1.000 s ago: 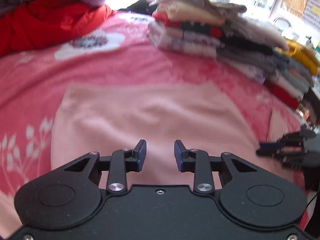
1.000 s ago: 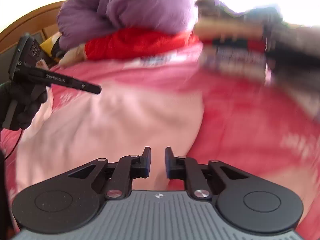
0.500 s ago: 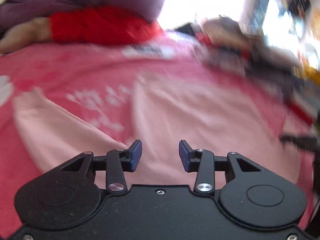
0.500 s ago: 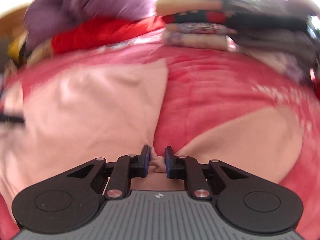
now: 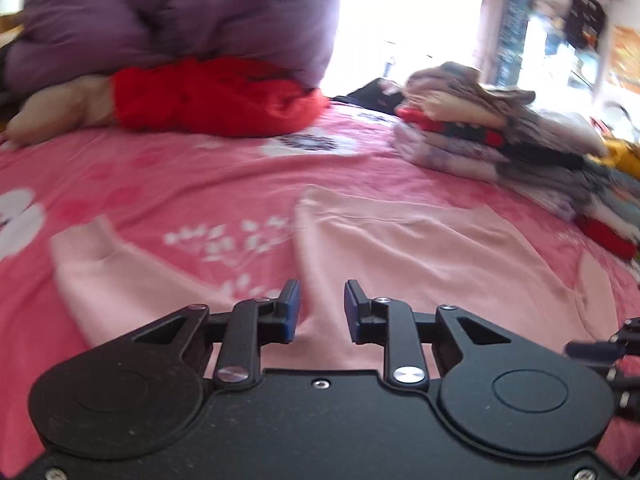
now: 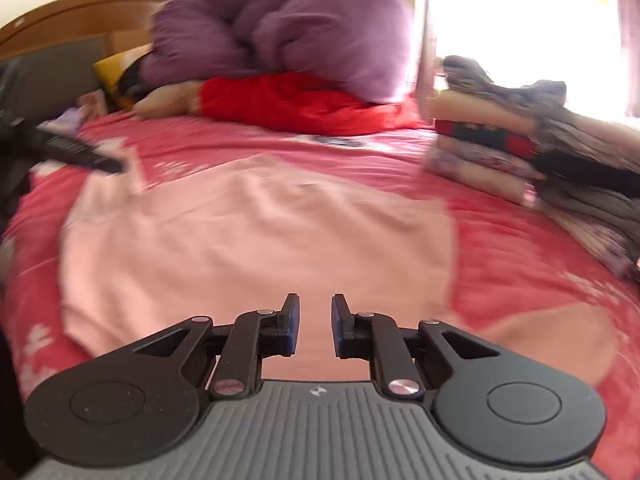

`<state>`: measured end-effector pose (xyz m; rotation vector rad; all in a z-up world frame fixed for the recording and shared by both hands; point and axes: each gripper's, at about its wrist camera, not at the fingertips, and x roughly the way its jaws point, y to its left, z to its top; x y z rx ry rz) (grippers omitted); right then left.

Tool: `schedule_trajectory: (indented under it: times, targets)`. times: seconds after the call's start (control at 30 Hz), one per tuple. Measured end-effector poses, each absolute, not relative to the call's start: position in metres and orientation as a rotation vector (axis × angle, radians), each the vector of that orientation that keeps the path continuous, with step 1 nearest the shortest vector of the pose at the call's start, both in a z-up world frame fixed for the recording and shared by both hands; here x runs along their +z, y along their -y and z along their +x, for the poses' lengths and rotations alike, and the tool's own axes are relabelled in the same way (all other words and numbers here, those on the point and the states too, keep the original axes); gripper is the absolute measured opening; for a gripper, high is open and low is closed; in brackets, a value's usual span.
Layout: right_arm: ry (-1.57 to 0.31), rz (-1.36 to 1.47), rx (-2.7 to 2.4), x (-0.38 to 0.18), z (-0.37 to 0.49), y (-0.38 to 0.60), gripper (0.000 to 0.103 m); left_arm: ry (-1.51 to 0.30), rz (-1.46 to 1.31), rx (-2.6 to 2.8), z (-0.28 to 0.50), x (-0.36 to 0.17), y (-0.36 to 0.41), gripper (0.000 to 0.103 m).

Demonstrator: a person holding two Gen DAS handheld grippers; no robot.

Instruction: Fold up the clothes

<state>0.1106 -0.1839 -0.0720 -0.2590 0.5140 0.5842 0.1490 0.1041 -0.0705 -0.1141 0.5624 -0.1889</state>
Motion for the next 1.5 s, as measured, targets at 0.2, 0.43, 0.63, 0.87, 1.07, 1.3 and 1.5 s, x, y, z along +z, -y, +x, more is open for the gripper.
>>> schedule_trajectory:
  times: [0.2,0.43,0.63,0.87,1.07,1.3,1.5]
  targets:
    - [-0.475,-0.432,0.761,-0.083,0.078,0.08,0.017,-0.773,-0.141,-0.196,0.199,-0.104,-0.12,0.017]
    - [-0.451,-0.538,0.835,-0.098,0.064,0.023,0.017,-0.675,-0.227,-0.39,0.208,-0.077,-0.131,0.017]
    - [-0.475,-0.537,0.86,-0.104,0.067,0.018,0.015,-0.753,-0.235,-0.326,0.252,-0.09,-0.141,0.009]
    - [-0.472,-0.527,0.883,-0.106,0.061,0.018,0.015,-0.798,-0.153,-0.36,0.299,-0.09,-0.114,0.013]
    - [-0.479,-0.501,0.886,-0.105,0.058,0.02,0.015,-0.747,-0.081,-0.557,0.31,-0.067,-0.051,0.013]
    - [-0.473,-0.482,0.889,-0.107,0.059,0.022,0.015,-0.883,0.047,-0.556,0.36,-0.091,0.025,0.015]
    - [-0.427,-0.5,0.888,-0.114,0.052,0.023,0.015,-0.741,-0.055,-0.4,0.287,-0.027,-0.066,0.041]
